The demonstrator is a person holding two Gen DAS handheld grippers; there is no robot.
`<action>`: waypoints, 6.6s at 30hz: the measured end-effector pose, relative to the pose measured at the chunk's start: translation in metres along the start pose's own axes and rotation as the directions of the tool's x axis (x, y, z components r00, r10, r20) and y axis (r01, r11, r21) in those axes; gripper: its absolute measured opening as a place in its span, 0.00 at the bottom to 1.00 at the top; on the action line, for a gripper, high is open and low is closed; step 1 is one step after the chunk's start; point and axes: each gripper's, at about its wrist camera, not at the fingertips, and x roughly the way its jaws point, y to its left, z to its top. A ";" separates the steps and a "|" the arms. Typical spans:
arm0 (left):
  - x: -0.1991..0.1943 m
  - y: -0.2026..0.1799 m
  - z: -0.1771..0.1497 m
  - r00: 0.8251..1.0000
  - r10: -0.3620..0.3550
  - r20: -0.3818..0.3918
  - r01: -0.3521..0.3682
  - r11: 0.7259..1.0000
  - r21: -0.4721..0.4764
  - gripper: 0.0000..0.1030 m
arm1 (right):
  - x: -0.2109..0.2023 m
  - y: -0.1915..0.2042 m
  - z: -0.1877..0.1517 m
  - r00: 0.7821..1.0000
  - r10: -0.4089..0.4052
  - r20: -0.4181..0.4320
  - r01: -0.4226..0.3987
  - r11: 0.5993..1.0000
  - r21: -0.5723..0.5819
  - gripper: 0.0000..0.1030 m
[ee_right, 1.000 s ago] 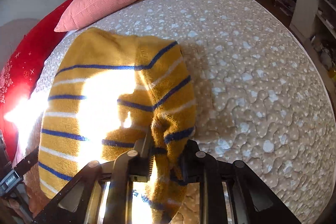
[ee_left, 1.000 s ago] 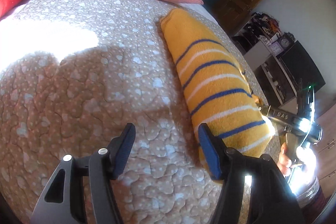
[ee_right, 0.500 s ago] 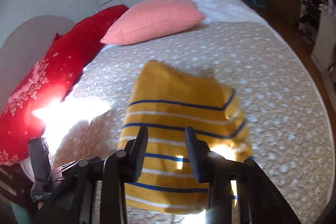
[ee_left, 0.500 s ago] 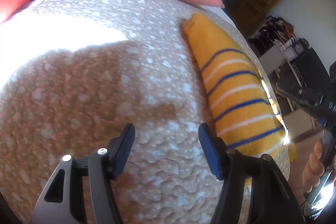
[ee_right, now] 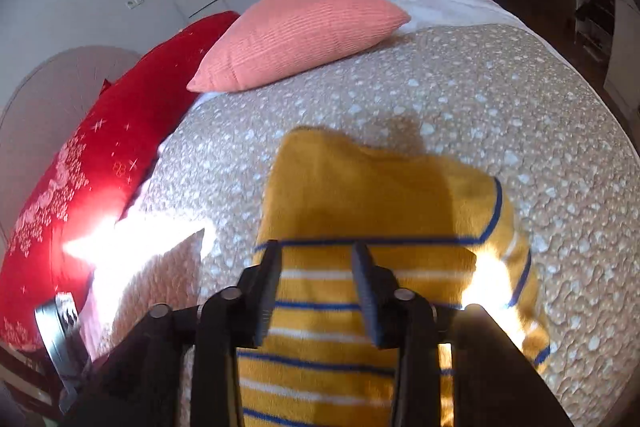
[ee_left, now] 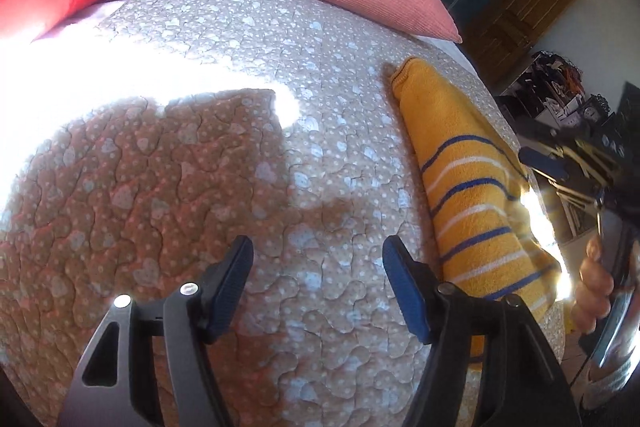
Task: Fold small clothes
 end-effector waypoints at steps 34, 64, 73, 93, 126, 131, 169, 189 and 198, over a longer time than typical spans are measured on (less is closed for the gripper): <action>0.014 -0.098 -0.050 0.995 0.097 0.002 -0.096 0.980 0.172 0.70 | -0.106 -0.080 -0.168 0.989 -0.129 0.067 0.131 0.991 -0.034 0.66; -0.144 -0.194 -0.205 0.899 0.323 0.297 -0.410 0.858 0.308 0.91 | -0.202 -0.100 -0.262 0.966 -0.164 0.202 0.169 0.986 -0.008 0.79; -0.154 -0.188 -0.207 0.895 0.328 0.303 -0.416 0.860 0.297 0.91 | -0.204 -0.092 -0.269 0.967 -0.175 0.187 0.183 0.983 -0.031 0.82; -0.144 -0.169 -0.198 0.943 0.261 0.205 -0.311 0.910 0.274 0.91 | -0.184 -0.100 -0.270 0.980 -0.154 0.128 0.155 0.988 0.000 0.86; 0.055 -0.121 0.017 0.958 -0.210 -0.193 0.229 0.970 0.085 0.56 | 0.008 -0.106 -0.028 0.924 0.383 0.020 -0.379 0.905 0.194 0.50; 0.052 -0.108 0.015 0.979 -0.058 -0.194 0.079 0.992 0.103 0.72 | 0.014 -0.086 -0.030 0.968 0.252 -0.001 -0.251 0.964 0.090 0.58; -0.194 -0.163 -0.179 0.814 0.219 0.538 -0.379 0.902 0.207 1.00 | -0.136 -0.066 -0.235 0.983 -0.130 0.133 0.129 0.991 0.014 0.80; -0.127 -0.161 -0.230 0.928 0.240 0.284 -0.317 0.910 0.267 1.00 | -0.143 -0.059 -0.285 0.910 -0.377 0.170 0.398 0.911 -0.111 0.88; -0.115 -0.155 -0.234 0.938 0.266 0.223 -0.320 0.911 0.260 1.00 | -0.139 -0.066 -0.299 0.906 -0.395 0.150 0.413 0.903 -0.116 0.88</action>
